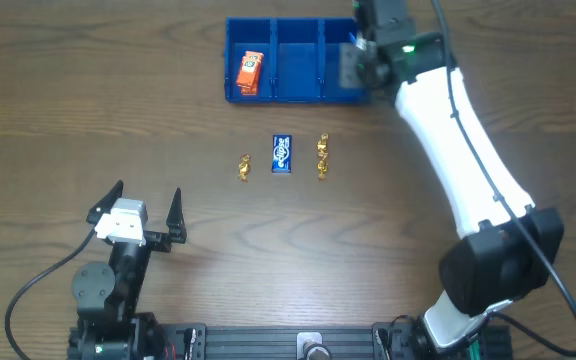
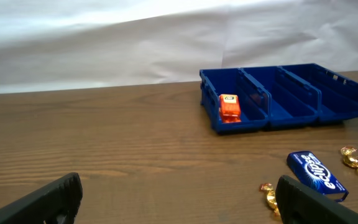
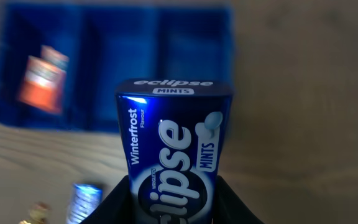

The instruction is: Sort Candies Into Trays

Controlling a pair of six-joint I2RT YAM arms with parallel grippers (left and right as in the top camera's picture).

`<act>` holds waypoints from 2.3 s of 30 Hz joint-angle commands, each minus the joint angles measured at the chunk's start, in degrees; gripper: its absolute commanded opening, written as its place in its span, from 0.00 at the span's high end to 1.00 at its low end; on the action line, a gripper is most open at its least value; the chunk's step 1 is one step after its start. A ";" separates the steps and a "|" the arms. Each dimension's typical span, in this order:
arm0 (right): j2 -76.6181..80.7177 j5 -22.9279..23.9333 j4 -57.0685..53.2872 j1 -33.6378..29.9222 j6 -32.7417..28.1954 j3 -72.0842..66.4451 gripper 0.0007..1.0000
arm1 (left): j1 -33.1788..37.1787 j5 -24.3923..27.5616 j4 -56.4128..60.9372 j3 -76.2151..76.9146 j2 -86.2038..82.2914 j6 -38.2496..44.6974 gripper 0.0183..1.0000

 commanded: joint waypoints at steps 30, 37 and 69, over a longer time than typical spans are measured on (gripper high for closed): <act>16.90 12.74 23.06 9.77 7.32 1.11 0.81 | 0.35 0.35 -1.75 -1.22 -0.37 0.79 0.00; 16.87 12.39 22.71 9.77 7.32 1.11 0.00 | 0.35 0.35 -1.75 -1.22 -0.37 0.79 0.00; 23.67 -2.14 -10.75 17.90 22.67 2.84 0.00 | 0.35 0.35 -1.75 -1.22 -0.37 0.79 0.00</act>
